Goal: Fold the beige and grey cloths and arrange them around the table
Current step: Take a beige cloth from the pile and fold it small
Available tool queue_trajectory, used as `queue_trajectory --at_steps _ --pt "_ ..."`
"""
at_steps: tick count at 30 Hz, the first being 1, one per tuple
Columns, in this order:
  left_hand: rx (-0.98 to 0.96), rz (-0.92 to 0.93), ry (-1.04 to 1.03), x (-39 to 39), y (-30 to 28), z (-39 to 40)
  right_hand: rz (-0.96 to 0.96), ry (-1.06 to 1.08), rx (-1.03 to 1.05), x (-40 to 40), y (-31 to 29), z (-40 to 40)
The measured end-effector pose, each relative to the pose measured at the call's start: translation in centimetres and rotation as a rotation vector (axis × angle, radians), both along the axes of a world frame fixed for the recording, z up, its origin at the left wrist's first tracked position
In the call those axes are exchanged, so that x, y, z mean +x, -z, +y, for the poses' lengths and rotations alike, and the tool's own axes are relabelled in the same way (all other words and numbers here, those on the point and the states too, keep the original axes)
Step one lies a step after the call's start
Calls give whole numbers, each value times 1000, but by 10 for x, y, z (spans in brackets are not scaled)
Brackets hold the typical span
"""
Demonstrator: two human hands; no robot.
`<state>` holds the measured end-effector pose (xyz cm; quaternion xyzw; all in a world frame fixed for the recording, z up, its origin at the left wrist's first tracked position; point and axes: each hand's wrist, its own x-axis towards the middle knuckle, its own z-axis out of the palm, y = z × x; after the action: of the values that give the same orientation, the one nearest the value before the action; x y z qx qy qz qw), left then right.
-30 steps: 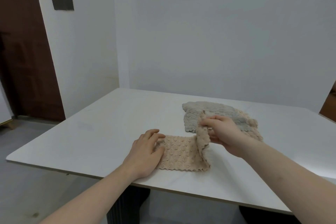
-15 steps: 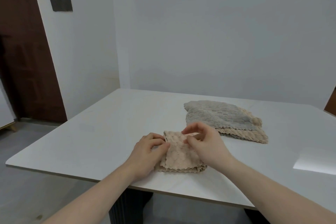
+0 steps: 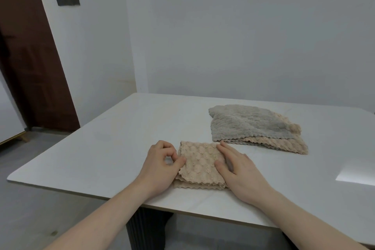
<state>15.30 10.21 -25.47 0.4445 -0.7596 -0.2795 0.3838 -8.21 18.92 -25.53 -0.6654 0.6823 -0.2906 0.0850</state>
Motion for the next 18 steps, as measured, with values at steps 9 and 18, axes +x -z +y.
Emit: queue_trajectory --at_steps 9,18 --pt "-150 109 33 1 -5 10 127 16 108 2 2 -2" --pt "-111 -690 270 -14 -1 9 74 -3 114 7 -7 -2"
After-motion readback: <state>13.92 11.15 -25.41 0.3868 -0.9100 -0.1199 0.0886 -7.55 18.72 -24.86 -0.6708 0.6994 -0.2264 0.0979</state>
